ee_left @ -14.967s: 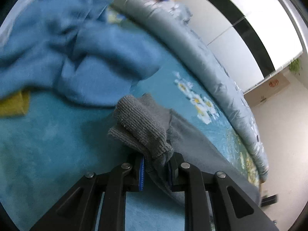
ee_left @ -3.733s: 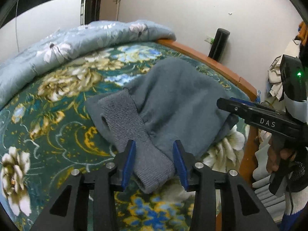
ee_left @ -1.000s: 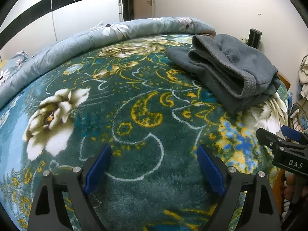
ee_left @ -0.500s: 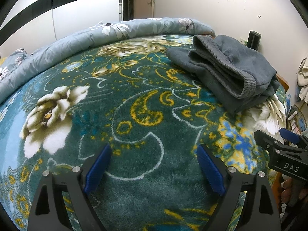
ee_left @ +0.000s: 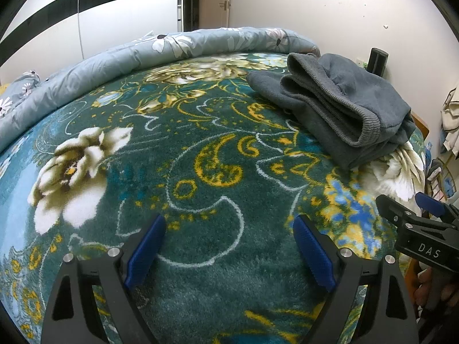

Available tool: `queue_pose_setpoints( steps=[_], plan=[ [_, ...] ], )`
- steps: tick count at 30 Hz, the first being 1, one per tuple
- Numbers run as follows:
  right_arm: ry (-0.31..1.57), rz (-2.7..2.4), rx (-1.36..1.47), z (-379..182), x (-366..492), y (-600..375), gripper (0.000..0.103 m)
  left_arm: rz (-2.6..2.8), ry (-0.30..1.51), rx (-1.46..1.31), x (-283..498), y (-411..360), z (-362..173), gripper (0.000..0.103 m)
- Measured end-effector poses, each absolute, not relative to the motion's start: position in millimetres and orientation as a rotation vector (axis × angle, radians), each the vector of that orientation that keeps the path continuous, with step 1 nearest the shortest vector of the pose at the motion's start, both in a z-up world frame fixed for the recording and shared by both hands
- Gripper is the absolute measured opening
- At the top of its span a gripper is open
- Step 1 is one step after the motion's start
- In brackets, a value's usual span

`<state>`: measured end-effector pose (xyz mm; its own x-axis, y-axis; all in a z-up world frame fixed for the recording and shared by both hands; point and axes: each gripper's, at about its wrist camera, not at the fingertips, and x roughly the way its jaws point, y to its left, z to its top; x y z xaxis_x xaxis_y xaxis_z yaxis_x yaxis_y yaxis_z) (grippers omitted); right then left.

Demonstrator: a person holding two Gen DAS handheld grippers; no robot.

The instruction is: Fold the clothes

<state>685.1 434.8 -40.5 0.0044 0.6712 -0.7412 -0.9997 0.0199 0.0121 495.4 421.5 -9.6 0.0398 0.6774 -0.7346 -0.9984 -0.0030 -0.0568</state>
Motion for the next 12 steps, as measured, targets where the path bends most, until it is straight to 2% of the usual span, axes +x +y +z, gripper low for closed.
queue_pose_setpoints(
  steps=[12],
  plan=[
    [0.666,1.458,-0.638,-43.6,686.6,436.8,0.103,1.450,0.599,-0.687,494.5,420.4,-9.8,0.091]
  ],
)
